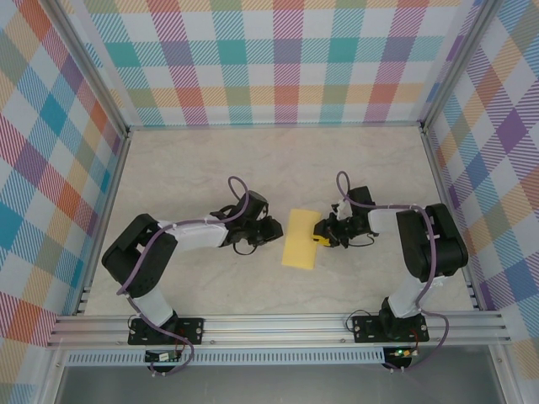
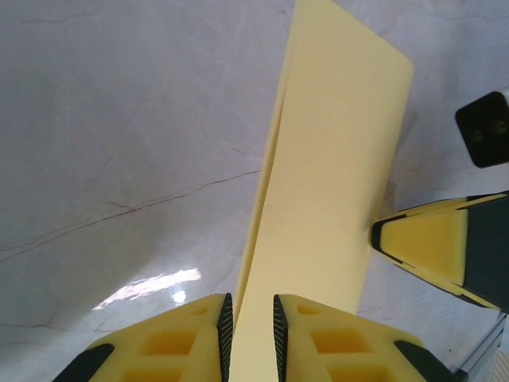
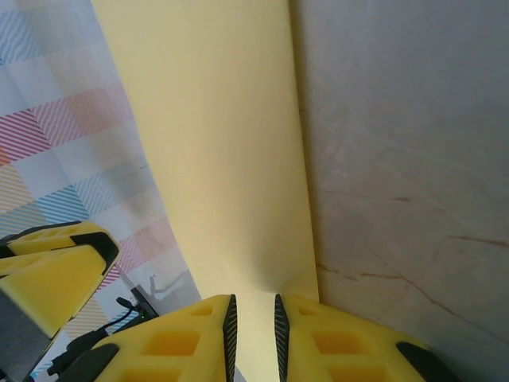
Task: Fold a paper plane with a square sheet of paper (pick it up from the middle)
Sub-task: Fold the square sheet of paper in half at the center of the table, then fold the triangle a second time at the center of the table.
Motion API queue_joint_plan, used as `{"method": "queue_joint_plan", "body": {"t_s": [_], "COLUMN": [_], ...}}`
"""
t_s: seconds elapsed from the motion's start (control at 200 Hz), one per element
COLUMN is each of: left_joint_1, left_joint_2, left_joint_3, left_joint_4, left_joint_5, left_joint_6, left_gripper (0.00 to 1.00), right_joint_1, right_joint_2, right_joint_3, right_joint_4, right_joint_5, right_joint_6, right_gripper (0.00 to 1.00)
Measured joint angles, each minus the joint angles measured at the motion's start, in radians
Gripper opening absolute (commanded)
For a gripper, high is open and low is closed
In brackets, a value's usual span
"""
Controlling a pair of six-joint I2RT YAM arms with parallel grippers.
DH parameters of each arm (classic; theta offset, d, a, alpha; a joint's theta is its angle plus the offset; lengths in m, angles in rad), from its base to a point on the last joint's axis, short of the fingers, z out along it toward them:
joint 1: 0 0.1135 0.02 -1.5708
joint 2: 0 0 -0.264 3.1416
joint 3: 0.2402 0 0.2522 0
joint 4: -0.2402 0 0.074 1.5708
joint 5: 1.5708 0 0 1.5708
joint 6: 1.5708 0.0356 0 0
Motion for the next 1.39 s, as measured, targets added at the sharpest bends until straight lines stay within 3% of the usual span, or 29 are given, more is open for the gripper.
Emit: {"method": "queue_joint_plan", "body": {"t_s": [0.515, 0.825, 1.055, 1.395], "left_joint_1": [0.013, 0.014, 0.014, 0.019], "left_joint_2": [-0.016, -0.030, -0.030, -0.024], "left_joint_3": [-0.007, -0.019, -0.020, -0.020], "left_joint_4": [-0.009, -0.010, -0.010, 0.027], "left_joint_5": [-0.006, -0.006, -0.006, 0.045], "left_joint_6": [-0.001, -0.002, -0.001, -0.023], "left_gripper": [0.24, 0.27, 0.28, 0.47], "right_joint_1": [0.101, 0.139, 0.140, 0.175], "right_joint_2": [0.016, -0.208, -0.202, -0.106], "right_joint_3": [0.022, 0.055, 0.050, 0.060], "right_joint_4": [0.077, -0.172, -0.203, -0.194], "right_joint_5": [0.049, 0.344, 0.362, 0.328], "right_joint_6": [0.071, 0.013, 0.006, 0.007], "right_gripper": [0.24, 0.33, 0.33, 0.28]}}
